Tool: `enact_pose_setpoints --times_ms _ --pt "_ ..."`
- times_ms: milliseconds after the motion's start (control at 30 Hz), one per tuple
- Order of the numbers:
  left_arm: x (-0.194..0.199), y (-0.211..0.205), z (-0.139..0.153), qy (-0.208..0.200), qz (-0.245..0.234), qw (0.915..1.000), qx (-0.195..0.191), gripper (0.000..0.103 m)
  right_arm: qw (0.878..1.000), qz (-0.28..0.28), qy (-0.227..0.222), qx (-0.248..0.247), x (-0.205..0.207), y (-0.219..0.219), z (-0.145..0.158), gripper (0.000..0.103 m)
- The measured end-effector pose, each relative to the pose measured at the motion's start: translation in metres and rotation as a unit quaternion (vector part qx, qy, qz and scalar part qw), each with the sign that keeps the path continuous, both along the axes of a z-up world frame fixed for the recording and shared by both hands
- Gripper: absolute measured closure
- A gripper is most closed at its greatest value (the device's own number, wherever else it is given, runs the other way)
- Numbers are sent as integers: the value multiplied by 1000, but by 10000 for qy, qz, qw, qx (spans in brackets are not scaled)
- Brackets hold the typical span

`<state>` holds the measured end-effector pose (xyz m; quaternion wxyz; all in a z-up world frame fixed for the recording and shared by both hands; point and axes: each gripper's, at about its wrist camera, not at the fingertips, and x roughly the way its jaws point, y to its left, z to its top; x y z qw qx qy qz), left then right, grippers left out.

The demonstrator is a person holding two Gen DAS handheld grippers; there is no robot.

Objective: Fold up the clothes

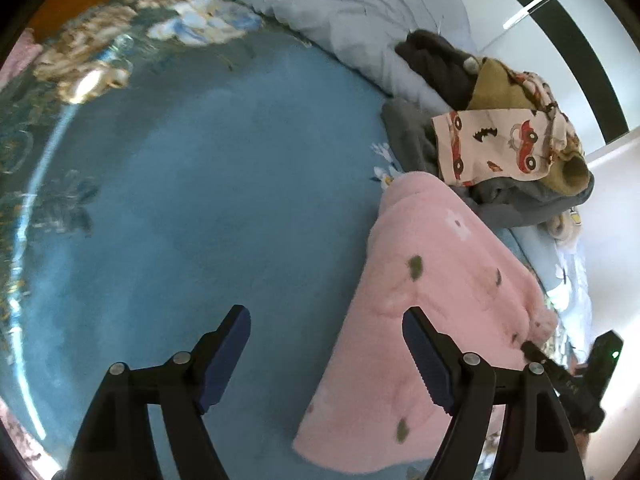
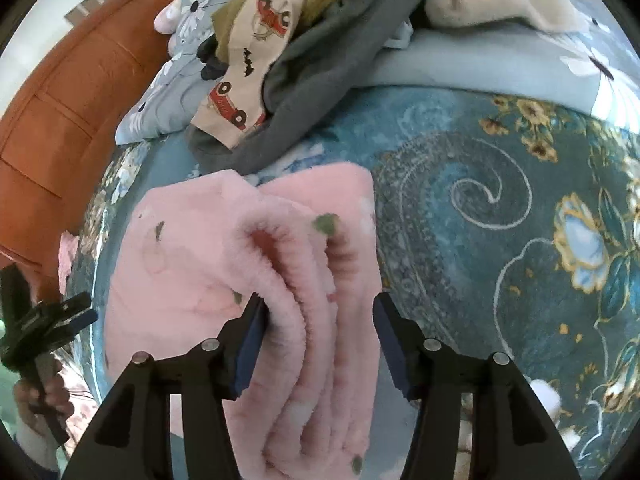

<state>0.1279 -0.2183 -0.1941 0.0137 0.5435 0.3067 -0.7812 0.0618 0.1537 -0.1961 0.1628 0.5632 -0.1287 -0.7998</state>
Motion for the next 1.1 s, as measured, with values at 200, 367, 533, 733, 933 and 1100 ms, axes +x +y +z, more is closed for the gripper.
enact_pose_setpoints --times_ms 200,367,533,733,933,1100 --pt "-18 12 -23 -52 -231 9960 864 22 9978 -274 -319 -522 -4 8 -20 35" --pt "-19 20 -45 -325 -205 9925 1160 22 9924 -502 -583 -955 -7 15 -36 34" --pt "-13 21 -52 -309 12 9907 1323 23 9876 -674 -743 -1209 -9 17 -43 34" --pt "-4 29 -50 -305 119 9906 1331 26 9845 -819 -818 -1315 -11 14 -41 46" --pt "1 38 -40 -172 57 9953 955 49 9856 -804 -807 -1253 -14 8 -36 56" --pt "14 39 -22 158 56 9959 886 66 9867 -644 -666 -1334 -14 3 -18 60"
